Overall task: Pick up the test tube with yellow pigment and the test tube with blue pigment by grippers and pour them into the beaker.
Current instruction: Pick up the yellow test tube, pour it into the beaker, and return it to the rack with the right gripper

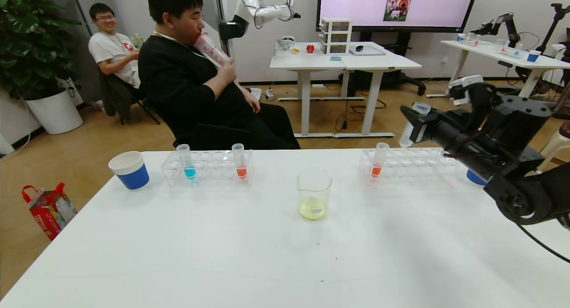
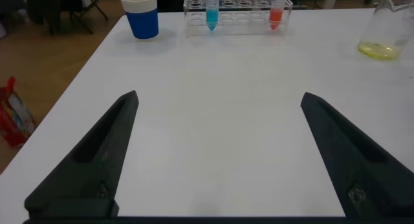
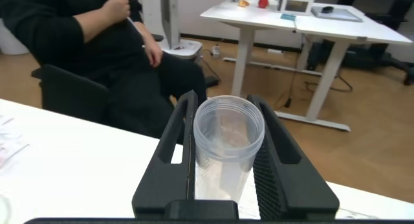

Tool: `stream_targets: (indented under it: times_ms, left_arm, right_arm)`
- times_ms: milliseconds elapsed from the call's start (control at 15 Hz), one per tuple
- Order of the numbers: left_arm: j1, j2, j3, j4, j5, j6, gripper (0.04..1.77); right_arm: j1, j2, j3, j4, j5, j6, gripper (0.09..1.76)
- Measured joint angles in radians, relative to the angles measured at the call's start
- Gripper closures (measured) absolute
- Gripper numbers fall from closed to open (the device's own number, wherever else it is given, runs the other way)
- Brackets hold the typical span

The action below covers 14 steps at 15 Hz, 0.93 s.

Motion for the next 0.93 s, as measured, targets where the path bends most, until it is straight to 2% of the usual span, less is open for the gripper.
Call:
stream_targets:
  times_ms: [333, 533, 733, 933]
  left_arm:
    - [0.000, 0.000, 0.000, 0.000, -0.001, 0.000, 0.06]
    - [0.000, 0.000, 0.000, 0.000, 0.000, 0.000, 0.06]
    - [0.000, 0.000, 0.000, 0.000, 0.000, 0.000, 0.06]
    - [0.000, 0.000, 0.000, 0.000, 0.000, 0.000, 0.06]
  right_arm:
    - [-0.295, -0.003, -0.014, 0.008, 0.157, 0.021, 1.34]
    - [-0.439, 0.053, -0.092, 0.013, 0.200, 0.029, 1.34]
    - [-0.495, 0.102, -0.151, 0.076, 0.196, 0.029, 1.34]
    - [-0.527, 0.128, -0.164, 0.082, 0.198, 0.022, 1.34]
